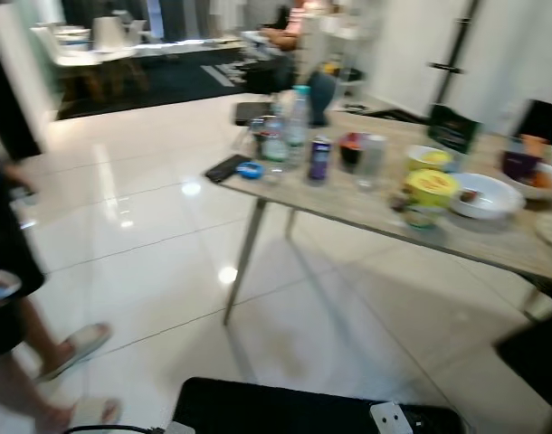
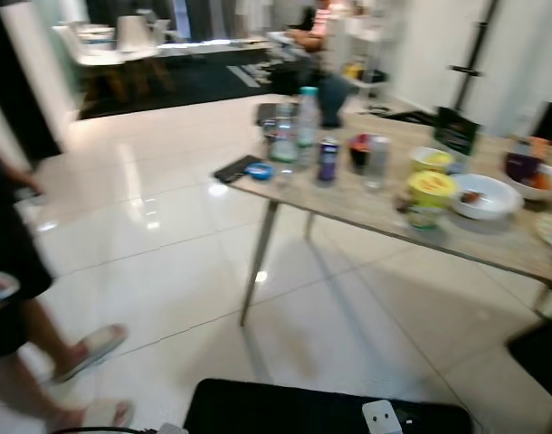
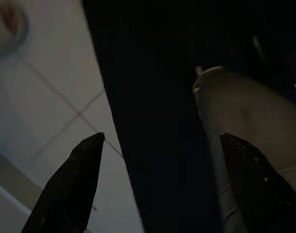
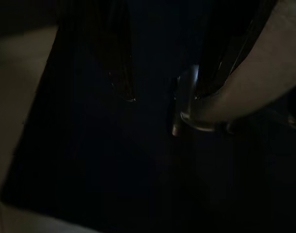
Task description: Restocking fridge
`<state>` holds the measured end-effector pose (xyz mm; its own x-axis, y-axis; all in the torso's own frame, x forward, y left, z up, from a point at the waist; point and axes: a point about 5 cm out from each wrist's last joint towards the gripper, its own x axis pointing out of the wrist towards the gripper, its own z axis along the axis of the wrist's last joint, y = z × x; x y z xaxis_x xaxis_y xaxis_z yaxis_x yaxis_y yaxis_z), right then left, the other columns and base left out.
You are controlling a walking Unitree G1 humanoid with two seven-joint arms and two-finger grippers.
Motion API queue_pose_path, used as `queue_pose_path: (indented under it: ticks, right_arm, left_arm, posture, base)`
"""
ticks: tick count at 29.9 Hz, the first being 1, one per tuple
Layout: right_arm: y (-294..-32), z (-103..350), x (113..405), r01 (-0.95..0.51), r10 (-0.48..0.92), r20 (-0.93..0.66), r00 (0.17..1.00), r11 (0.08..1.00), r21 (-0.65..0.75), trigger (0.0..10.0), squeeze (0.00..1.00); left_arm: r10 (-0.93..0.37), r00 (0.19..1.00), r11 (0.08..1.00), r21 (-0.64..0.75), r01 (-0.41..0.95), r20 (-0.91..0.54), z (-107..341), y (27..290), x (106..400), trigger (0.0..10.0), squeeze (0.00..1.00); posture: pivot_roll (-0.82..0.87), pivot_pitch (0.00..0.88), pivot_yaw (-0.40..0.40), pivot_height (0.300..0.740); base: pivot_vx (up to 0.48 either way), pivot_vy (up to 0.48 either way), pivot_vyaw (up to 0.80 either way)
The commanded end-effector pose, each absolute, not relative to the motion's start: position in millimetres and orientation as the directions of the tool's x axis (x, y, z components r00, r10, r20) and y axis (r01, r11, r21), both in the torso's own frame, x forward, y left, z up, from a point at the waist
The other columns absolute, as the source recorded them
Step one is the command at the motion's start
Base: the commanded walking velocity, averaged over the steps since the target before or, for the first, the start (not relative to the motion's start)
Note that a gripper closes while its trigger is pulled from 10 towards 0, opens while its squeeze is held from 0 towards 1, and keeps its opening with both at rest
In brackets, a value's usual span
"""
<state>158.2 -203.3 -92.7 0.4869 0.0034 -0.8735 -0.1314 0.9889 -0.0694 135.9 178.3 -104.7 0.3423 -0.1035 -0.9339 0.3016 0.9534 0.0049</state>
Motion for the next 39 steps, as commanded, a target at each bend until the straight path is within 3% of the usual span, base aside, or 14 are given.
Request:
queue_pose_path:
  ticks: [1, 6, 39]
  right_arm:
    - [-202.8, -93.7, 156.2, -0.131, 0.007, -0.880, 0.476, 0.989, -0.063, 10.0, 0.00]
    - [-202.1, -93.5, 156.9, -0.140, 0.010, -0.879, 0.478, 0.988, -0.065, 10.0, 0.00]
    - [-203.4, -93.8, 155.6, -0.154, 0.004, -0.879, 0.476, 0.985, -0.078, 10.0, 0.00]
  left_arm:
    - [-0.098, 0.340, 0.952, 0.012, 0.307, -0.935, -105.2, 179.5, 134.1, 10.0, 0.00]
    - [-0.097, 0.340, 0.953, 0.011, 0.304, -0.935, -105.3, 180.3, 133.5, 10.0, 0.00]
    - [-0.108, 0.339, 0.948, 0.005, 0.317, -0.935, -102.8, 182.9, 139.7, 10.0, 0.00]
  posture:
    - [-0.06, 0.000, 0.010, 0.740]
    - [-0.05, 0.000, 0.009, 0.740]
    - [-0.07, 0.000, 0.022, 0.740]
  base:
    - [0.000, 0.000, -0.80]
    - [0.000, 0.000, -0.80]
    - [0.000, 0.000, 0.00]
